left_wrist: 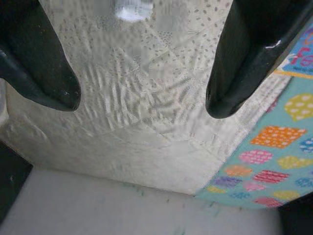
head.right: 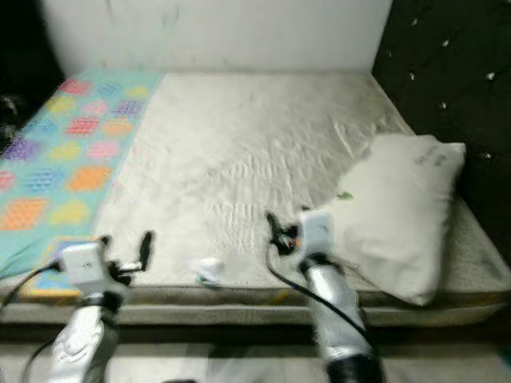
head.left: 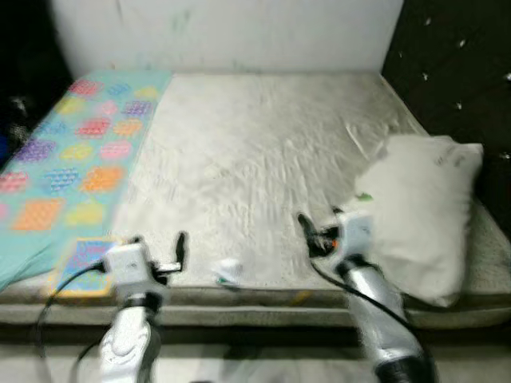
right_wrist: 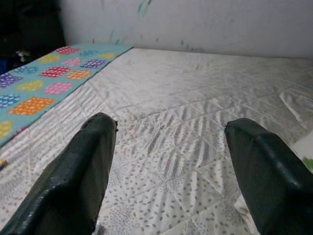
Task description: Clean up the room
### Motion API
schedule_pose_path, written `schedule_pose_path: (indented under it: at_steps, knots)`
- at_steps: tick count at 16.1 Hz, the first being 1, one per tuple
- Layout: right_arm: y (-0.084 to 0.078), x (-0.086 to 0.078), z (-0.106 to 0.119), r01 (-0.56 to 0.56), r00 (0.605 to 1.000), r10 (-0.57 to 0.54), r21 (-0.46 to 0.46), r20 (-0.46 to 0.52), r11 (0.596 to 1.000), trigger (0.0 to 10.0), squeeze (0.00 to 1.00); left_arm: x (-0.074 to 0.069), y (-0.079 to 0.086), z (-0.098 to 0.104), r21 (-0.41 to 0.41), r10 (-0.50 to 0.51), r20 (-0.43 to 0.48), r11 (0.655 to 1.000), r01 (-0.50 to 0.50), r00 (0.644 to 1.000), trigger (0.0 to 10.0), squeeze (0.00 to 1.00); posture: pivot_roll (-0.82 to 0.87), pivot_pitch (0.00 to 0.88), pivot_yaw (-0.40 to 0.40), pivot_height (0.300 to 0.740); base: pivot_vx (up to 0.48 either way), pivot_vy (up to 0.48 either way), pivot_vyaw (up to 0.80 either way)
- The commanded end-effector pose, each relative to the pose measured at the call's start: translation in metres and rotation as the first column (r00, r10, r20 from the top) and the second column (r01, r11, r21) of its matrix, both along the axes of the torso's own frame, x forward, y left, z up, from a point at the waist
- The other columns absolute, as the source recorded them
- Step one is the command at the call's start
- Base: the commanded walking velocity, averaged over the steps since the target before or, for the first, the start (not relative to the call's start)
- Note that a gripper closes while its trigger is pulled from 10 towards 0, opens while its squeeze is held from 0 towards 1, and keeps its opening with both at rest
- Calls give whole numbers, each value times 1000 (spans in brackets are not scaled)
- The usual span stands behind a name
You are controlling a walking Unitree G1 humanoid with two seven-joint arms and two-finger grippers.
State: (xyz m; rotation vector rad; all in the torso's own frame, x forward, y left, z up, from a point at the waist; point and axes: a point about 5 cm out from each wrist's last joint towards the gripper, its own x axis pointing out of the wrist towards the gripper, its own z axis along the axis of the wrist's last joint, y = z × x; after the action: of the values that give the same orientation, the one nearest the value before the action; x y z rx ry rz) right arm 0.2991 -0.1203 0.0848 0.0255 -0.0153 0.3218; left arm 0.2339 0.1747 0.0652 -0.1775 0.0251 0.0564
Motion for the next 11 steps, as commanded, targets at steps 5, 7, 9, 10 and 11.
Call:
schedule_pose_path:
  at_steps: [5, 7, 9, 10, 11]
  knots:
    - [-4, -9, -13, 12, 999, -13, -38, -30, 999, 10000, 0, 2, -12, 5, -21, -61, 28, 998, 61, 998, 10000, 0, 114, 31, -33, 740, 0, 0, 0]
    - [-6, -10, -15, 9, 999, -10, -16, -37, 1000, 10000, 0, 2, -14, 4, -26, -73, 28, 997, 74, 997, 10000, 0, 114, 30, -32, 740, 150, 0, 0]
    - [-7, -12, -16, -8, 999, 7, -24, -37, 1000, 10000, 0, 1, -15, 4, -28, -83, 27, 996, 83, 996, 10000, 0, 111, 29, -30, 740, 276, 0, 0]
    - [-7, -11, -16, 11, 1000, -13, -46, -27, 999, 10000, 0, 1, -16, 3, -28, -88, 24, 996, 88, 996, 10000, 0, 110, 26, -28, 740, 255, 0, 0]
    - [-8, -11, -16, 40, 999, -41, -49, -19, 998, 10000, 0, 2, -17, 3, -30, -92, 24, 995, 93, 995, 10000, 0, 107, 27, -27, 740, 251, 0, 0]
